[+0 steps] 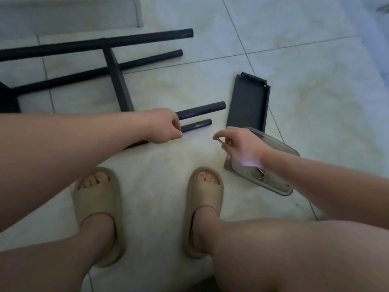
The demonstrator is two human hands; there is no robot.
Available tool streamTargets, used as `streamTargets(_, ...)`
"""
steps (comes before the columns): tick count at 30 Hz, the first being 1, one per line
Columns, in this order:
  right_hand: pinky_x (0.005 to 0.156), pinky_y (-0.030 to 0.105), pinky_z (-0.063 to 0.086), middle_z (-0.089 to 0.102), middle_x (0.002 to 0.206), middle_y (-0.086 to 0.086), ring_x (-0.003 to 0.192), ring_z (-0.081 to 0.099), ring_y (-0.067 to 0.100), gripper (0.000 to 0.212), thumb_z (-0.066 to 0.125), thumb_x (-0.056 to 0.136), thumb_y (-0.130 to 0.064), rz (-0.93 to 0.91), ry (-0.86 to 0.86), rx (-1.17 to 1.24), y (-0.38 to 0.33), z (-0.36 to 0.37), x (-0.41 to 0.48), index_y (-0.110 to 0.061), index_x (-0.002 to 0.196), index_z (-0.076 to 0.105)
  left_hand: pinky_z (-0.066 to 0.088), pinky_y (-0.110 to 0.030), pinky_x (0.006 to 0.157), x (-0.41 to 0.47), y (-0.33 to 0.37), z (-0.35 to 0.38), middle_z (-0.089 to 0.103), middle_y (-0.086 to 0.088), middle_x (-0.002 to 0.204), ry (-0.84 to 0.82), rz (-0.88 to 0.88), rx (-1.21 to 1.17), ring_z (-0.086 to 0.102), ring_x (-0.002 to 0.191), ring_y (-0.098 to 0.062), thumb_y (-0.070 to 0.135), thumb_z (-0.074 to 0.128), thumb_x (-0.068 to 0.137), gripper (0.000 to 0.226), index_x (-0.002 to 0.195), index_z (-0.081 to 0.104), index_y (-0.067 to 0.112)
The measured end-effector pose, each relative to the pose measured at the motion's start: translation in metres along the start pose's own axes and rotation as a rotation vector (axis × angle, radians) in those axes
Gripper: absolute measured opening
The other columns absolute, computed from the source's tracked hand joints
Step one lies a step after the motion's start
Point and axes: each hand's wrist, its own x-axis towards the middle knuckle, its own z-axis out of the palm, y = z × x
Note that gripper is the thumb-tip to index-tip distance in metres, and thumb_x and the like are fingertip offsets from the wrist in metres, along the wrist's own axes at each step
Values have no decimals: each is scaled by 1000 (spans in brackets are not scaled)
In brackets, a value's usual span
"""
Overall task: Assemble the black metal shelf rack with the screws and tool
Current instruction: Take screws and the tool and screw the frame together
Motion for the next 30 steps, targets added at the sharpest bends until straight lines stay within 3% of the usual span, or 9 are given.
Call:
streamTargets(3, 84, 36, 50, 60, 86, -12, 83, 57, 16, 25, 59, 99, -13, -61, 10, 19, -54, -7, 25, -17, 124, 63, 55, -35, 85, -18, -41, -22, 70, 5, 93, 94, -24, -144, 69, 86, -19, 27, 63, 94, 4, 94, 65, 24)
streamTargets(5, 79, 36, 53, 68, 85, -12, 82, 64, 16, 16, 59, 100, -18, -83, 7, 65, -86, -5, 45, -17, 116, 61, 56, -35, 83, -25, -67, -30, 73, 1, 90, 157, -47, -260, 72, 83, -21, 20, 61, 95, 8, 100, 67, 17)
streamTargets(8, 60, 23, 50, 70, 75, -12, 66, 63, 4, 3, 62, 98, -22, -102, 54, 167, -124, 9, 77, -20, 98, 59, 56, -34, 78, -24, -101, -39, 72, 0, 86, 311, -101, -373, 70, 82, -19, 20, 58, 98, 9, 101, 66, 16)
streamTargets(10, 53, 20, 45, 67, 72, -6, 59, 56, 8, 8, 64, 96, -18, -104, 91, 253, -139, 22, 95, -20, 90, 59, 54, -33, 77, -16, -121, -40, 70, 2, 86, 387, -142, -418, 68, 84, -17, 22, 57, 98, 7, 96, 63, 23)
streamTargets(14, 55, 24, 41, 58, 75, 2, 60, 46, 12, 20, 65, 92, -7, -87, 80, 472, -151, 51, 115, -23, 82, 58, 52, -35, 82, 7, -154, -25, 69, 2, 91, 461, -221, -428, 66, 91, -21, 30, 57, 97, 10, 90, 63, 24)
streamTargets(20, 59, 16, 40, 59, 71, 4, 62, 49, 7, 20, 72, 90, -4, -132, 129, 736, -142, 78, 114, -22, 82, 68, 54, -41, 93, 39, -178, -3, 74, 2, 94, 276, -198, -601, 70, 90, -20, 47, 50, 100, 35, 105, 72, 20)
streamTargets(22, 61, 16, 43, 62, 70, -9, 64, 54, 6, 24, 73, 90, -3, -143, 144, 790, -137, 81, 109, -26, 84, 70, 53, -35, 85, 37, -182, -4, 77, 10, 89, 231, -180, -611, 70, 89, -19, 53, 47, 99, 38, 95, 75, 27)
streamTargets(24, 64, 16, 46, 67, 75, -9, 68, 60, 7, 22, 73, 90, -3, -134, 151, 814, -134, 83, 103, -26, 89, 72, 50, -31, 77, 31, -183, -8, 76, 18, 86, 191, -174, -617, 70, 84, -15, 57, 47, 98, 39, 91, 75, 31)
streamTargets(30, 72, 10, 47, 72, 81, -14, 76, 67, 4, 19, 75, 90, -6, -162, 149, 731, -128, 90, 94, -26, 91, 73, 55, -24, 66, 28, -169, -10, 77, -1, 77, 47, -118, -636, 75, 71, -15, 45, 54, 100, 37, 98, 72, 13)
